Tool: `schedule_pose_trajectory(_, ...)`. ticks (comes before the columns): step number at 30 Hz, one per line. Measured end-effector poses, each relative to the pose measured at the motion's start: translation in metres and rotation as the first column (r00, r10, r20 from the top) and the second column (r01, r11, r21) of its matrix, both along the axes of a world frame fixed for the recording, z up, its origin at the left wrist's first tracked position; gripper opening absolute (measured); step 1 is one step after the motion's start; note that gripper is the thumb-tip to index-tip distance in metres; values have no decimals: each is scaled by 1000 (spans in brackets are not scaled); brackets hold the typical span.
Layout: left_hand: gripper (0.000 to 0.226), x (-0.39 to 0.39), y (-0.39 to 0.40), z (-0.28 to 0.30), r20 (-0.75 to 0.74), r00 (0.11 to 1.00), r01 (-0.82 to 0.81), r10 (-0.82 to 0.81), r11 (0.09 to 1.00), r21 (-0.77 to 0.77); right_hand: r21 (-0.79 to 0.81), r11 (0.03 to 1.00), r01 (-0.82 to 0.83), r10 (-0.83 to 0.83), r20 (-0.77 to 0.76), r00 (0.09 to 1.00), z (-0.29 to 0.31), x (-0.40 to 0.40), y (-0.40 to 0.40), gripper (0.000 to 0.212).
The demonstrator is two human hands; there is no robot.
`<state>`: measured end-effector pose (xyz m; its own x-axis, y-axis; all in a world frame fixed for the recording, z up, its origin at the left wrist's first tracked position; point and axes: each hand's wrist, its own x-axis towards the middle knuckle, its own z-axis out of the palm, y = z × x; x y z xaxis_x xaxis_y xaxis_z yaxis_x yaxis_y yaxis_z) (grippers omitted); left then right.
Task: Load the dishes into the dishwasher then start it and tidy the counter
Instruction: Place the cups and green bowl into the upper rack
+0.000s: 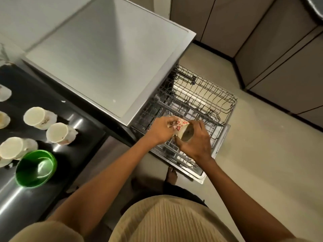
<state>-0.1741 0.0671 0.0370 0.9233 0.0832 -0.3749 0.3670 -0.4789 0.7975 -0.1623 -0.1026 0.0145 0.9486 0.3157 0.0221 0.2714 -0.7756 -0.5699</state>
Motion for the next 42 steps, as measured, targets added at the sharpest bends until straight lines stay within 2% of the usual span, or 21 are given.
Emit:
schedule_pose_trajectory(4,41,-1,-19,-34,-132,991,7,-3,999,34,-42,995,90,-97,-219,971,-22,12,-11,80)
schedule_pose_trajectory(7,54,-8,-27,-62,-248,968,69,-45,994,88,-42,991,125,-132,-362,923,-42,20,-16,74)
schedule_pose_trajectory(13,77,-11,-41,-95,-406,897,235,-173,966,107,-148,956,252,-291,-560,776,-70,30,-11,78)
schedule_pose_trajectory(18,90,-1,-47,-118,-469,842,376,-267,913,156,-186,920,345,-383,-617,688,-92,33,0,89)
schedule_pose_trajectory(23,94,3,-43,-146,-468,834,424,-293,882,205,-182,871,456,-457,-641,617,-108,41,11,85)
schedule_pose_trajectory(29,94,-2,-33,-169,-502,773,566,-388,778,272,-205,820,534,-513,-678,527,-125,41,21,81)
schedule_pose_trajectory(33,91,-3,-32,-175,-505,766,583,-399,761,283,-271,761,590,-578,-695,427,-140,45,24,81)
schedule_pose_trajectory(37,87,-5,-33,-177,-526,732,630,-433,724,281,-326,737,592,-612,-694,380,-154,47,24,77)
schedule_pose_trajectory(42,89,-13,-33,-185,-506,742,628,-440,719,297,-376,715,590,-638,-695,331,-165,51,33,88)
